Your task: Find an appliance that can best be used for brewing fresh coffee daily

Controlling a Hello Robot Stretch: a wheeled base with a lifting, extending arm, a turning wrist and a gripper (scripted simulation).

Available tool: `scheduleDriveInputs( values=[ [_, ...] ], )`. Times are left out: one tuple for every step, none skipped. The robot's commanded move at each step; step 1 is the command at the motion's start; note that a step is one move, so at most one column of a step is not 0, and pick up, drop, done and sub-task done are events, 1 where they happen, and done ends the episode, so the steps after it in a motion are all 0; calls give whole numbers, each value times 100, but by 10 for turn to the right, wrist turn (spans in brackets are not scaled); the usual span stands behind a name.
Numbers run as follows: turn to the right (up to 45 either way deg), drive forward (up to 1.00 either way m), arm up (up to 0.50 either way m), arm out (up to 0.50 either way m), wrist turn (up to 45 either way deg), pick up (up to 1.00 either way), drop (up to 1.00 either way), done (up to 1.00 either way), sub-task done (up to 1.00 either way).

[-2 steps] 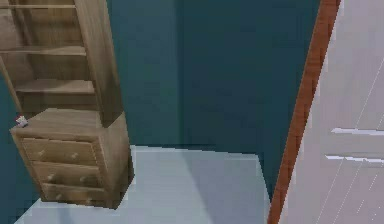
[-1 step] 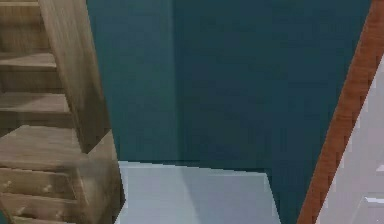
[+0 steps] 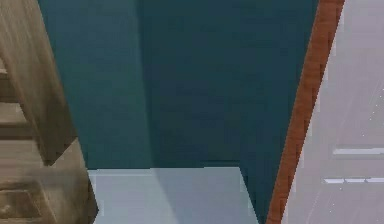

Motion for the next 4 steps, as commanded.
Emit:
scheduleDriveInputs(
  values=[
    [0, 10, 0, 0, 0, 0, 0, 0, 0],
    [0, 45, 0, 0, 0, 0, 0, 0, 0],
    [450, 0, 0, 0, 0, 0, 0, 0, 0],
    [450, 0, 0, 0, 0, 0, 0, 0, 0]
  ],
)
